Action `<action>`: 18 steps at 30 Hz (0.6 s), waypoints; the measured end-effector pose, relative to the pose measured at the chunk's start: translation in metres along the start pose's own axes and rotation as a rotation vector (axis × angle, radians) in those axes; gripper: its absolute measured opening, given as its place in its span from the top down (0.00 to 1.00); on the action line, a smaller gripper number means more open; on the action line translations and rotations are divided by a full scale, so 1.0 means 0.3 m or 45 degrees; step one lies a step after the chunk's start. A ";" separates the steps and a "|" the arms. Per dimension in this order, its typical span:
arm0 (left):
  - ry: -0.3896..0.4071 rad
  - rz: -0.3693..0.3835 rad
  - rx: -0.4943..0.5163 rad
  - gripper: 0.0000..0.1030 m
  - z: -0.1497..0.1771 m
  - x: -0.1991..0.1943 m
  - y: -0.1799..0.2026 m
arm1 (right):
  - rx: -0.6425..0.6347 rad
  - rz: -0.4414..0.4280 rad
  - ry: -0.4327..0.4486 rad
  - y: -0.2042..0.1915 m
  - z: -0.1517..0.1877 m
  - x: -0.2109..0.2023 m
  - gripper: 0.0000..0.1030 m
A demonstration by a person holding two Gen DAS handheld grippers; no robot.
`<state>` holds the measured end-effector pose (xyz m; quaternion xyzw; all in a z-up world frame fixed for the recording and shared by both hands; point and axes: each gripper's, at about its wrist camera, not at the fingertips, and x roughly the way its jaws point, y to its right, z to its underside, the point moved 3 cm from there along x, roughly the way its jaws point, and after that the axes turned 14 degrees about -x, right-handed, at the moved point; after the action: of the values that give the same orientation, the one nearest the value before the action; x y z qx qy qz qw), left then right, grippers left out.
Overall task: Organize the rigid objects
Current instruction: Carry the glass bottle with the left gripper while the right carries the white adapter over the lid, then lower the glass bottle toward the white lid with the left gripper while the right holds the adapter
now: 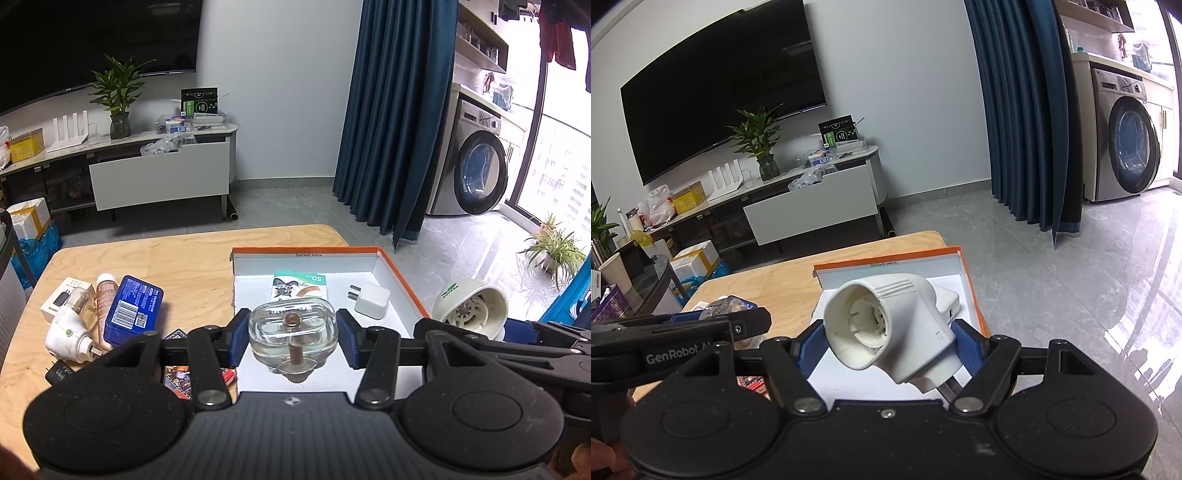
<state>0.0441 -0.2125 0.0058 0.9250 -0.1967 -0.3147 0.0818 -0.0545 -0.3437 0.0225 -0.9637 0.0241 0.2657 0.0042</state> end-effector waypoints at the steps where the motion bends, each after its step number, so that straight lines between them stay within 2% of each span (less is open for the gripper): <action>1: -0.001 0.000 0.002 0.51 0.002 0.001 0.001 | 0.000 0.000 -0.002 0.001 0.000 0.003 0.16; 18: -0.006 -0.003 0.010 0.51 0.005 0.013 0.008 | 0.003 -0.003 -0.010 -0.001 0.006 0.017 0.15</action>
<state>0.0453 -0.2163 0.0030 0.9248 -0.1970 -0.3161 0.0772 -0.0510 -0.3436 0.0183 -0.9627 0.0233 0.2695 0.0058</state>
